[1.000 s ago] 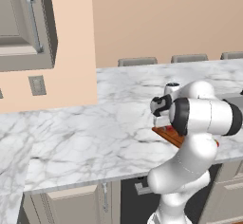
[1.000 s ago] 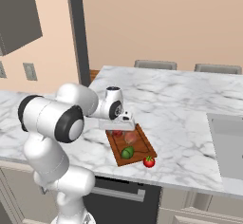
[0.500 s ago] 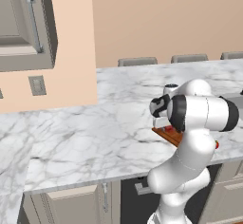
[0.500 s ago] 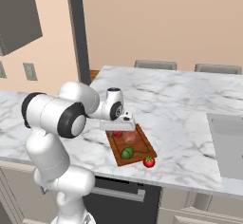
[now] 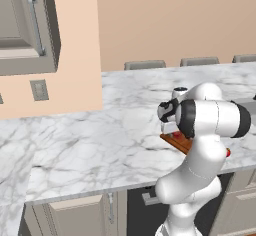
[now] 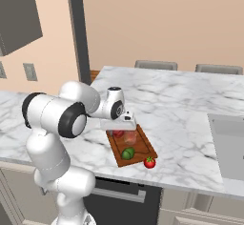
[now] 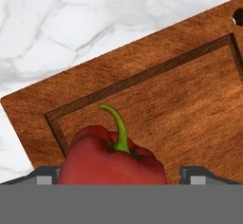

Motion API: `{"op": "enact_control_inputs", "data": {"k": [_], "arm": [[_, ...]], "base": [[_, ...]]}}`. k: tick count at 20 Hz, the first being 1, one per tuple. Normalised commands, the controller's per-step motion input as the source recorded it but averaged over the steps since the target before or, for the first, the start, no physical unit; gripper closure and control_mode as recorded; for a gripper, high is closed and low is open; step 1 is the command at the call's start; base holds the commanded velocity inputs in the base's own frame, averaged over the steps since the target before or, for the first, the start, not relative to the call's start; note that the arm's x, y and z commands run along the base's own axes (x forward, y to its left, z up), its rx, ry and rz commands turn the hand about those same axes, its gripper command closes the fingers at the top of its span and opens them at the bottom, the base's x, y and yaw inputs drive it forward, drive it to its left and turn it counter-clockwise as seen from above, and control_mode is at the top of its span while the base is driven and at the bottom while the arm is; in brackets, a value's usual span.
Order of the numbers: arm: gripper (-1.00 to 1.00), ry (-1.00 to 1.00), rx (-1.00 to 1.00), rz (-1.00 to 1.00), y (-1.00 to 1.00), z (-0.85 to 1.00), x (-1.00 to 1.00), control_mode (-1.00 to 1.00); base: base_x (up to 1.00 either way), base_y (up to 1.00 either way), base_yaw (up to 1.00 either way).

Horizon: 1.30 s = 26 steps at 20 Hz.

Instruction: Place the avocado, onion, tomato, and bell pepper on the cutting board.

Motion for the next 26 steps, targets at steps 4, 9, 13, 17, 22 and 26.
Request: {"op": "enact_control_inputs", "data": {"k": [4,9,13,17,22,26], "arm": [[-1.00,0.00,0.00,0.00,-0.11,0.12,-0.16,-1.00],[-1.00,0.00,0.00,0.00,-0.10,0.24,-0.17,-1.00],[-1.00,-0.03,0.00,0.00,0.00,0.44,-0.28,-1.00],[-1.00,-0.03,0.00,0.00,-0.01,0.55,-0.45,-1.00],[-1.00,-0.02,0.00,-0.01,-0.15,0.46,-0.57,-1.00],[-1.00,0.00,0.00,-0.08,-0.36,0.23,-0.56,-1.00]], "base": [[0.00,0.00,0.00],[0.00,0.00,0.00],[0.00,0.00,0.00],[0.00,0.00,0.00],[0.00,0.00,0.00],[0.00,0.00,0.00]]}}
